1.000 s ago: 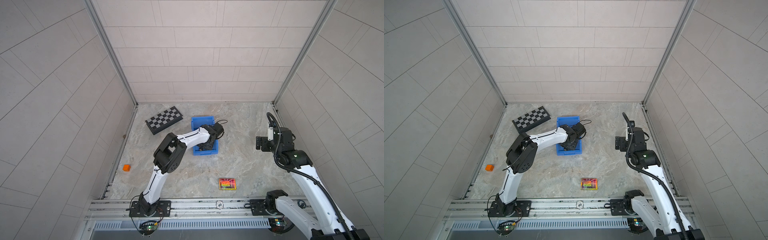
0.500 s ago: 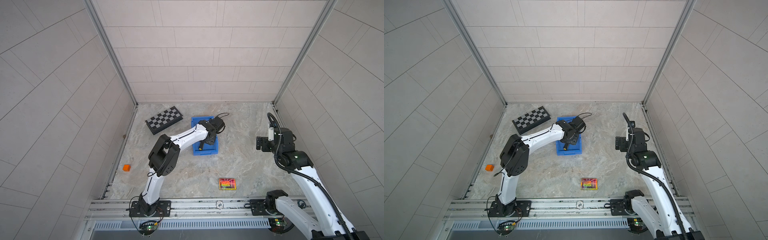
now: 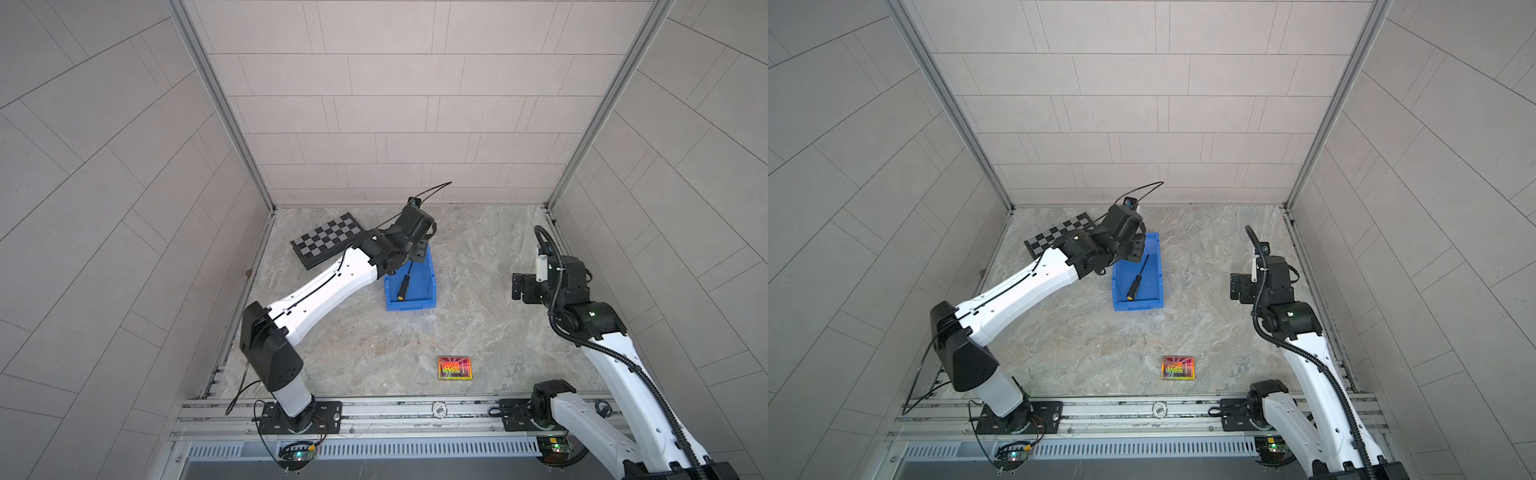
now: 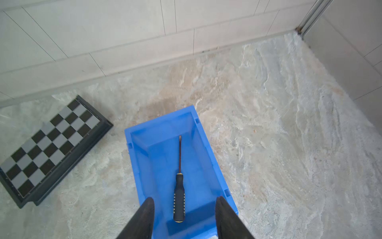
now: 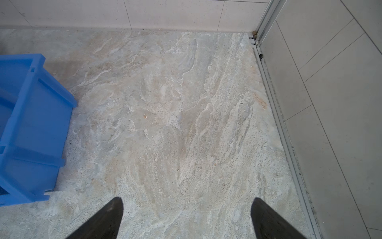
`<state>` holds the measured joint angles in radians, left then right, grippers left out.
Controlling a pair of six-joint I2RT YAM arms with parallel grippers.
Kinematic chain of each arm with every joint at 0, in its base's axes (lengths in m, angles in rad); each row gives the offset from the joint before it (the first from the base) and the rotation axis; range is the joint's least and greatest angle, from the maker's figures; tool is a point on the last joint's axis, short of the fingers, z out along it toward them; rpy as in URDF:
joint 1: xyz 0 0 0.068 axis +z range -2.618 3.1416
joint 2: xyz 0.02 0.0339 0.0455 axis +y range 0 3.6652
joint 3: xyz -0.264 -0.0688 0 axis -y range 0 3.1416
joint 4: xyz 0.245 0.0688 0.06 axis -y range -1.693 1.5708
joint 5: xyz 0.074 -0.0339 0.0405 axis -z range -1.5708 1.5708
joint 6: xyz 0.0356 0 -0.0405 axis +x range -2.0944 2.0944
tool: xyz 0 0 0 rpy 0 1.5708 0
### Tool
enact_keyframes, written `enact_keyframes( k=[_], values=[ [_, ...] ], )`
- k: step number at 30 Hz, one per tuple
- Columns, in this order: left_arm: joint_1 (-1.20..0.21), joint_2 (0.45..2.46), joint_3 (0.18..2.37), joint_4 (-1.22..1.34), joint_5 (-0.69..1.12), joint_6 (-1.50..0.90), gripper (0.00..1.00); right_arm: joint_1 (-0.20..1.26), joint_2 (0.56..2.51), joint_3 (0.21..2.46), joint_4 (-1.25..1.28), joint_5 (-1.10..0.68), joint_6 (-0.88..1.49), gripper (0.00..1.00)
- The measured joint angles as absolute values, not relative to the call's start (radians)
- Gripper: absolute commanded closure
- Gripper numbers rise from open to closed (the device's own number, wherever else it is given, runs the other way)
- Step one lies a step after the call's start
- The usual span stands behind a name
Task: Put the screwdriver in the bin
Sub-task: Reset both arms
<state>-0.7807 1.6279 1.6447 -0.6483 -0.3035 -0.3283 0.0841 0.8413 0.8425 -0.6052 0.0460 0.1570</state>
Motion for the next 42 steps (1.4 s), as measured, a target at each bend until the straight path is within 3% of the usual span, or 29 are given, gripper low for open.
enact_keyframes(
  k=[12,16,18,20,24,31,35,42],
  values=[
    [-0.599,1.337,1.317,-0.439,-0.443,-0.228,0.13,0.084,0.822,0.833,-0.572,-0.042,0.165,0.02],
    [-0.525,1.248,1.233,-0.395,-0.463,-0.215,0.01,0.084,0.817,0.805,-0.527,-0.076,0.171,0.06],
    [-0.485,1.208,1.187,-0.365,-0.467,-0.211,0.00,0.084,0.816,0.781,-0.489,-0.091,0.179,0.08],
    [-0.451,1.163,1.124,-0.324,-0.476,-0.206,0.01,0.084,0.815,0.752,-0.439,-0.101,0.192,0.01],
    [-0.400,1.084,0.975,-0.220,-0.506,-0.177,0.00,0.085,0.825,0.694,-0.315,-0.118,0.218,0.01],
    [-0.321,0.991,0.624,0.138,-0.556,-0.075,0.00,0.114,1.002,0.691,-0.091,-0.151,0.248,0.01],
    [-0.292,0.994,0.442,0.348,-0.588,-0.026,0.00,0.117,1.066,0.638,0.049,-0.123,0.228,0.01],
    [-0.285,1.136,0.356,0.619,-0.636,0.012,0.01,0.117,1.118,0.535,0.199,0.009,0.124,0.01]
  ],
)
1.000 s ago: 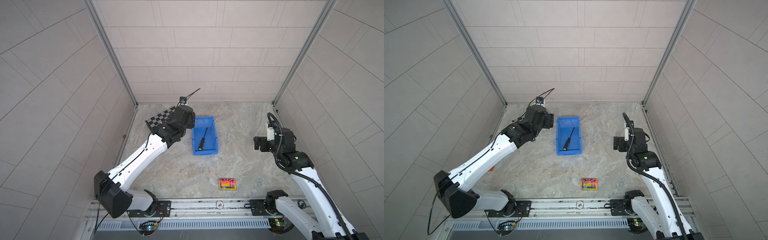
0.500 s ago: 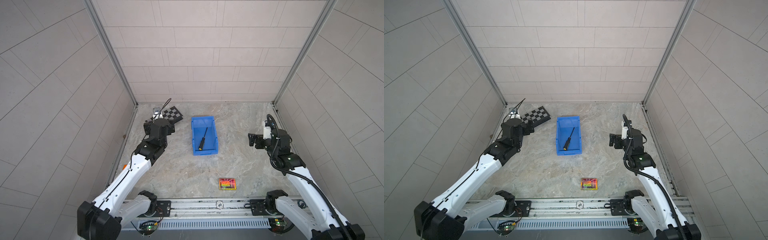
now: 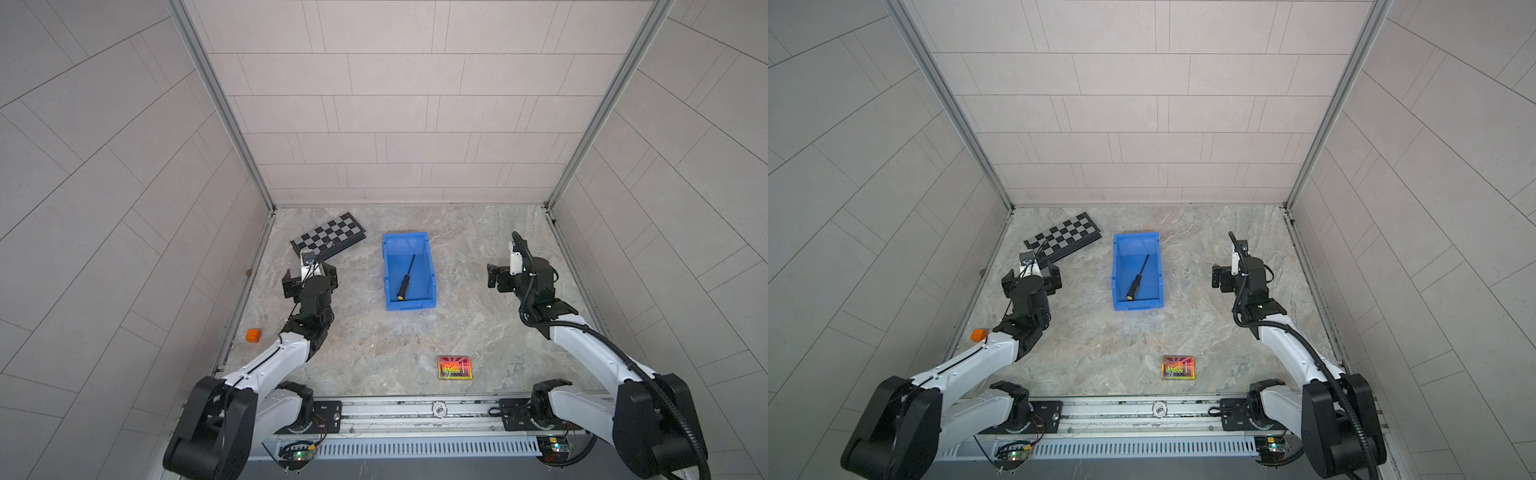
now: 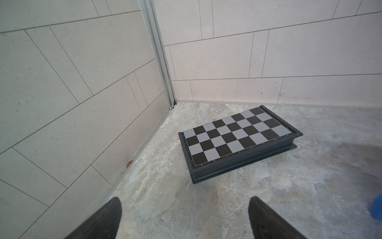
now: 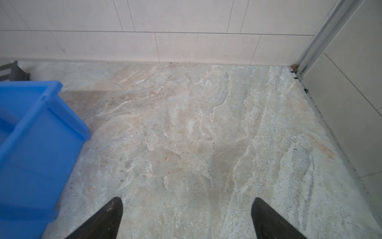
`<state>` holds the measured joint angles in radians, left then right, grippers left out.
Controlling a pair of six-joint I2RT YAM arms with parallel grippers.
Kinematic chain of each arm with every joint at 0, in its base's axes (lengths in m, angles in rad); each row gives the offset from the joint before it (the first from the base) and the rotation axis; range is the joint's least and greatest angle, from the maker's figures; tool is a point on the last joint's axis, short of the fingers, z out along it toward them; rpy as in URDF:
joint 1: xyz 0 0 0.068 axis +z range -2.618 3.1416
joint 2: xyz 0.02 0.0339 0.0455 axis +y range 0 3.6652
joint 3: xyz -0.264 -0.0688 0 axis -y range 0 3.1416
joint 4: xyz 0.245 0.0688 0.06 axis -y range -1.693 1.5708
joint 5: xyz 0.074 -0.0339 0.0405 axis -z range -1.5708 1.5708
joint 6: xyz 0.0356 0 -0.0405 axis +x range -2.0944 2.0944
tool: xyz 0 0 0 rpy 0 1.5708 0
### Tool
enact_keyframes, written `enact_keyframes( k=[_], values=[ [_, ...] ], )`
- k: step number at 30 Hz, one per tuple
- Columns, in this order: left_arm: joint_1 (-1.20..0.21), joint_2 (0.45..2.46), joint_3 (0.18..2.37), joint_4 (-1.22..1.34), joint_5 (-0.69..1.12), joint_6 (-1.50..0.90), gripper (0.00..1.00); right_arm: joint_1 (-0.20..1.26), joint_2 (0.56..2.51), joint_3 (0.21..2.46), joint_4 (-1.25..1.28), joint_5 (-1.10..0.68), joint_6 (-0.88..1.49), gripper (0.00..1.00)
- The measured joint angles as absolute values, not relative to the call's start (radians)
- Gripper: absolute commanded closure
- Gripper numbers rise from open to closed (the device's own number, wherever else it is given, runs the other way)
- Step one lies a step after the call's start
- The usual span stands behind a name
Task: Put the screwdriver in the bin
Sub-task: Reset both arms
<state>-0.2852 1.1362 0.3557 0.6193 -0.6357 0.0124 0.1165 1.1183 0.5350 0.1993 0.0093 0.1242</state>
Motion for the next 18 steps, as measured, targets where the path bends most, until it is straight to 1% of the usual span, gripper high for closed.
enact_keyframes(
  k=[5,9,14,18],
  values=[
    [-0.264,1.285,0.336,0.770,-0.619,0.035,0.01,0.108,1.162,0.466,0.318,0.118,0.056,0.01],
    [-0.215,1.415,0.336,0.889,-0.561,0.036,0.00,0.103,1.230,0.413,0.459,0.181,0.035,0.01],
    [-0.139,1.477,0.337,0.934,-0.455,0.013,0.01,0.102,1.354,0.405,0.610,0.187,0.017,0.01],
    [-0.128,1.478,0.339,0.946,-0.390,0.008,0.01,0.102,1.470,0.387,0.768,0.181,0.002,0.01]
  ],
)
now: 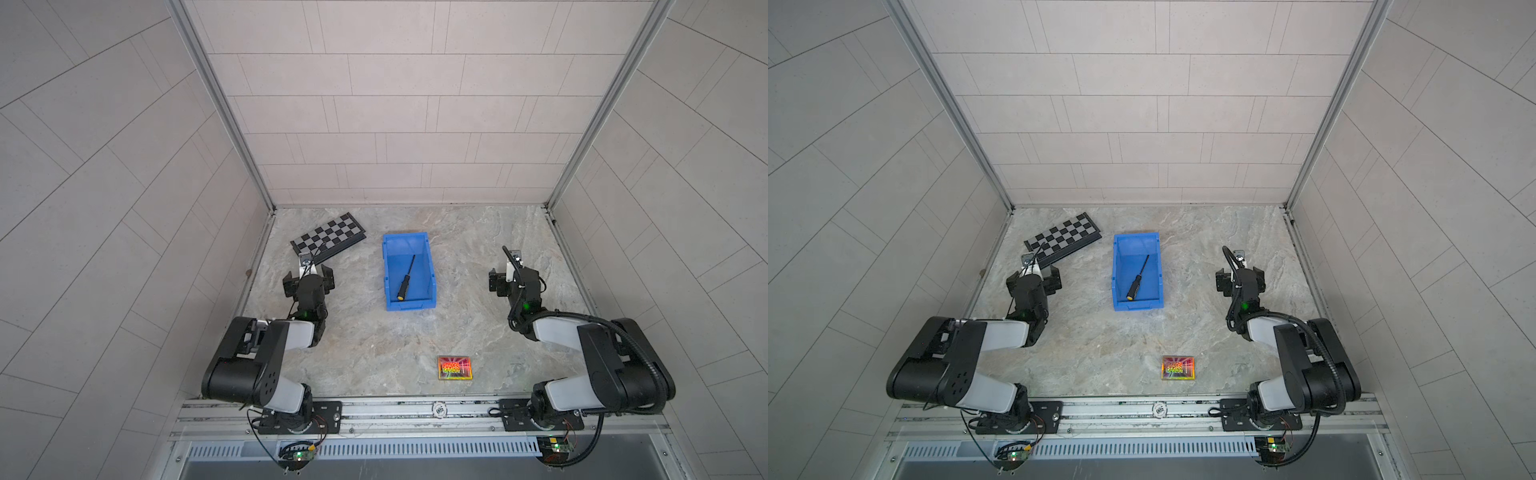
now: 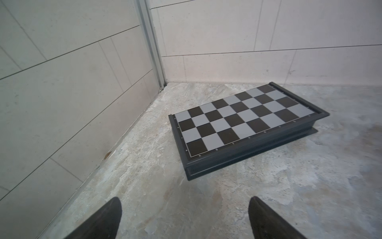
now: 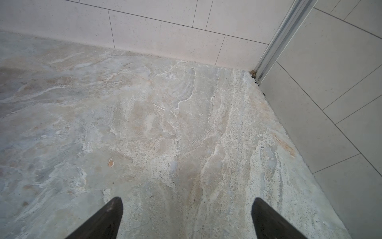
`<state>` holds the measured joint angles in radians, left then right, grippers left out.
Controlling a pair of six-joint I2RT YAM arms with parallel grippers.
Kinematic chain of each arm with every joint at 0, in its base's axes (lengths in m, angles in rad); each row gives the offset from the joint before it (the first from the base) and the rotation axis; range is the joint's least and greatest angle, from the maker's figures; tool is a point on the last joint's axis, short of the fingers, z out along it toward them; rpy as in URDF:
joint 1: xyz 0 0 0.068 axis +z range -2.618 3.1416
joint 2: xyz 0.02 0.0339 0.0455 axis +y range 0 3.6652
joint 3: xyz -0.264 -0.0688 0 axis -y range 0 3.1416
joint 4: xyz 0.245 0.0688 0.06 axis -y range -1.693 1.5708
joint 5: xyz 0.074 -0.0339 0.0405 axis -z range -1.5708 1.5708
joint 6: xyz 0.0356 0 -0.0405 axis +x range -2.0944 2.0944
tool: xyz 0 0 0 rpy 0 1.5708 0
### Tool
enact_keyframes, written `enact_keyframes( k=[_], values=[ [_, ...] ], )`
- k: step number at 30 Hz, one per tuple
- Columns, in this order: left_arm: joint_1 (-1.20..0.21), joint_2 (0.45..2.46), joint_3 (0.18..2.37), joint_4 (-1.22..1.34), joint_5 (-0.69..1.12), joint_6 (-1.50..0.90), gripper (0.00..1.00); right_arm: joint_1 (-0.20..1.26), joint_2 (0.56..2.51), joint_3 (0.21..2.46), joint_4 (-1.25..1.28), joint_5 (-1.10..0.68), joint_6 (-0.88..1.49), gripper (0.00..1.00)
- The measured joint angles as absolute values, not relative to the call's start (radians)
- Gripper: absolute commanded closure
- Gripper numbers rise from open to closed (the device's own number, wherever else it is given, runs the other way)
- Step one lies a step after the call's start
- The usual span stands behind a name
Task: Put the screwdriver in the bin
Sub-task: Reset both arms
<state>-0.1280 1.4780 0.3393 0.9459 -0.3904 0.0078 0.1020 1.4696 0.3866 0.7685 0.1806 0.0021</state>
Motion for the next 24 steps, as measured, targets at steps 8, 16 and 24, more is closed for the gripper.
enact_keyframes(
  k=[8,16,24],
  values=[
    [-0.125,1.478,0.340,0.947,-0.332,0.007,0.00,0.088,1.573,0.397,0.829,0.226,0.030,0.01],
    [-0.125,1.478,0.340,0.950,-0.318,0.007,0.00,0.084,1.576,0.393,0.891,0.226,0.030,0.01],
    [-0.125,1.478,0.340,0.950,-0.314,0.007,0.01,0.084,1.576,0.393,0.912,0.226,0.030,0.01]
  ],
)
